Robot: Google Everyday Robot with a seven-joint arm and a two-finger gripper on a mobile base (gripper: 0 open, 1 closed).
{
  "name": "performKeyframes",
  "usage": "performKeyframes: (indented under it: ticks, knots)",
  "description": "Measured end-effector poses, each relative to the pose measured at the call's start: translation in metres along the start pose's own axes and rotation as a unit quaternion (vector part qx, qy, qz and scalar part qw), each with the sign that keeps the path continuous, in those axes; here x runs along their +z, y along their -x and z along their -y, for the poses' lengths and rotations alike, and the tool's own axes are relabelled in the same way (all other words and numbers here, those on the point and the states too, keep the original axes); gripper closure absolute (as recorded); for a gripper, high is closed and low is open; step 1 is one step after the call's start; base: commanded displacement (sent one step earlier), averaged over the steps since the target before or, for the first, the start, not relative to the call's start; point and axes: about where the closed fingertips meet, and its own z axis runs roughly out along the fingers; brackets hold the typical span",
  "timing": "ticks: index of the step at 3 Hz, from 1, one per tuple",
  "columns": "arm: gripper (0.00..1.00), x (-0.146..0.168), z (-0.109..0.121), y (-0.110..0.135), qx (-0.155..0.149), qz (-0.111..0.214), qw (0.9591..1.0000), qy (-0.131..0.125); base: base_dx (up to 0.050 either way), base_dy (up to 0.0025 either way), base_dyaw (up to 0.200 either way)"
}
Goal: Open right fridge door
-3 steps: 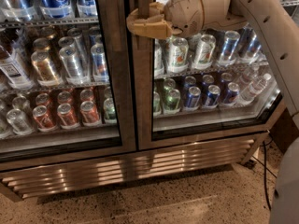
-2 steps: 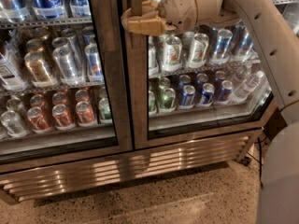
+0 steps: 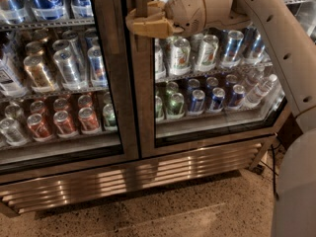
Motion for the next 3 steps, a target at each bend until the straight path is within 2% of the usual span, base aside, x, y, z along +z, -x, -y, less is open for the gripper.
performKeyframes:
  ticks: [2,3]
  knots:
    - [1.0,-0.002,-0.001,0.0083,0.0,0.0,1.0,0.0,0.0,0.0,0.0]
    - [1.0,0.004,-0.0012,0.0084,-0.012,0.012,0.9998,0.012,0.0,0.0,0.0]
